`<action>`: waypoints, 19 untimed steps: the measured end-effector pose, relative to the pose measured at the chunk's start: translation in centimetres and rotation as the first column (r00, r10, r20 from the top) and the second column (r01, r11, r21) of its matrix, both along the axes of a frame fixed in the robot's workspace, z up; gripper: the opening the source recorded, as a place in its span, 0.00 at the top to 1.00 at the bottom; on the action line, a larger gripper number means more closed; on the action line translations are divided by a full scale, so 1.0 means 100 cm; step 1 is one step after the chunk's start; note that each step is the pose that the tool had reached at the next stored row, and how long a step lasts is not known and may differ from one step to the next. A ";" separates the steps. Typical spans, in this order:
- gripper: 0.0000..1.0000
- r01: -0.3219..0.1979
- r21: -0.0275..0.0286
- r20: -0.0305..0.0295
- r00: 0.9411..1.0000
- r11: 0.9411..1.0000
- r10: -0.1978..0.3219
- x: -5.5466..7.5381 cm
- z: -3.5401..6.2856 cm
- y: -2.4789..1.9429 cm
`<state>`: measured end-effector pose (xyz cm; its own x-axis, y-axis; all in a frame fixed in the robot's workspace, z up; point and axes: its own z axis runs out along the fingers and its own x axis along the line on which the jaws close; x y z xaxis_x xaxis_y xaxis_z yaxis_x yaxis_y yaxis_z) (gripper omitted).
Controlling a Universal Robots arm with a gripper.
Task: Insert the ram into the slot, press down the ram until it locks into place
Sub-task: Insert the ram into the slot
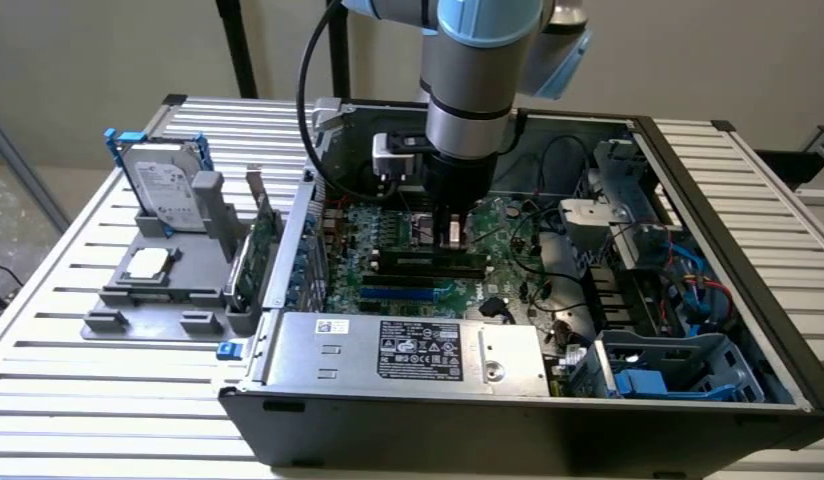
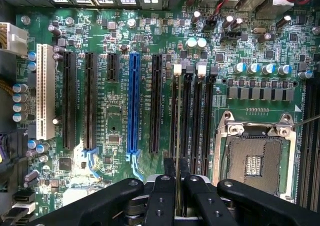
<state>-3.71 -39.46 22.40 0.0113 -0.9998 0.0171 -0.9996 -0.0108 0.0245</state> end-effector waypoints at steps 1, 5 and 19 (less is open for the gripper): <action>0.86 0.000 0.000 0.000 1.000 1.000 0.000 0.000 -0.0004 0.0001; 0.86 0.000 0.000 0.000 1.000 1.000 0.000 0.000 -0.0010 0.0004; 0.86 0.027 -0.003 0.000 1.000 1.000 -0.027 -0.001 -0.0011 0.0004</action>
<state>-3.83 -39.41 22.29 -0.0162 -0.9997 0.0201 -0.9996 0.0167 0.0244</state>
